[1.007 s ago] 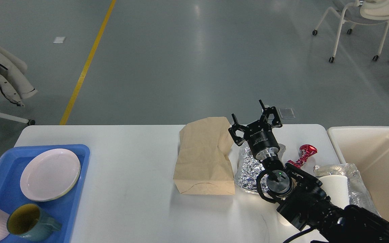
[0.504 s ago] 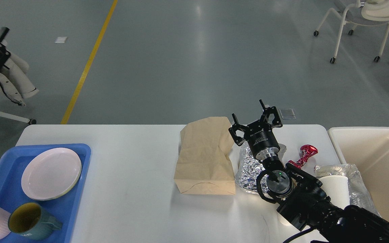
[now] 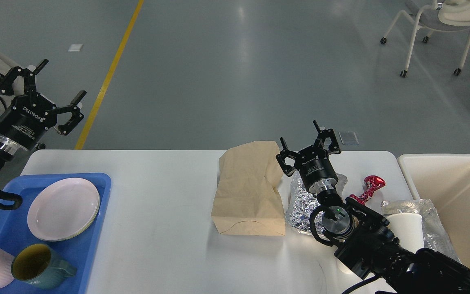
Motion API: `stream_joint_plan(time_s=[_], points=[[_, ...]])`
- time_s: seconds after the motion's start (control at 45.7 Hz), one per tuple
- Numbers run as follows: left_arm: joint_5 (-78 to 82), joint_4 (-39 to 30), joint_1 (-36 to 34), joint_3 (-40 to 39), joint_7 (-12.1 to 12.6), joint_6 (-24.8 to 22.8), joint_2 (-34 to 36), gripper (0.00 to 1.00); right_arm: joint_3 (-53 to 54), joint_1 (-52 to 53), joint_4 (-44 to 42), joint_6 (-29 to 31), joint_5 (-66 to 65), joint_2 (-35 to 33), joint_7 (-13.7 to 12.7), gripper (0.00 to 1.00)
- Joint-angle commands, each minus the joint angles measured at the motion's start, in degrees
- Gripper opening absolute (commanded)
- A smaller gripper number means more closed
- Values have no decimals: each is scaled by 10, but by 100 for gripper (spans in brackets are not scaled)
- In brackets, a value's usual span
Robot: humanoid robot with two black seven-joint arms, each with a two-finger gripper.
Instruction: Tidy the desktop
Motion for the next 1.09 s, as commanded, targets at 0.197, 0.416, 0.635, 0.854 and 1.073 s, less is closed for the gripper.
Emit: stream_joint_plan(time_s=[0.197, 0.416, 0.635, 0.854, 1.073], points=[[2, 1, -3, -61, 53, 0, -30, 94, 0, 1, 0, 0, 0, 0, 0, 100], [2, 1, 1, -64, 53, 0, -31, 94, 0, 0, 0, 0, 0, 0, 0, 100], [-2, 3, 3, -64, 54, 0, -34, 94, 0, 1, 0, 0, 0, 0, 0, 100], [-6, 7, 34, -65, 51, 0, -42, 95, 0, 1, 0, 0, 0, 0, 0, 100], [-4, 13, 118, -133, 47, 0, -83, 96, 0, 1, 0, 0, 0, 0, 0, 100]])
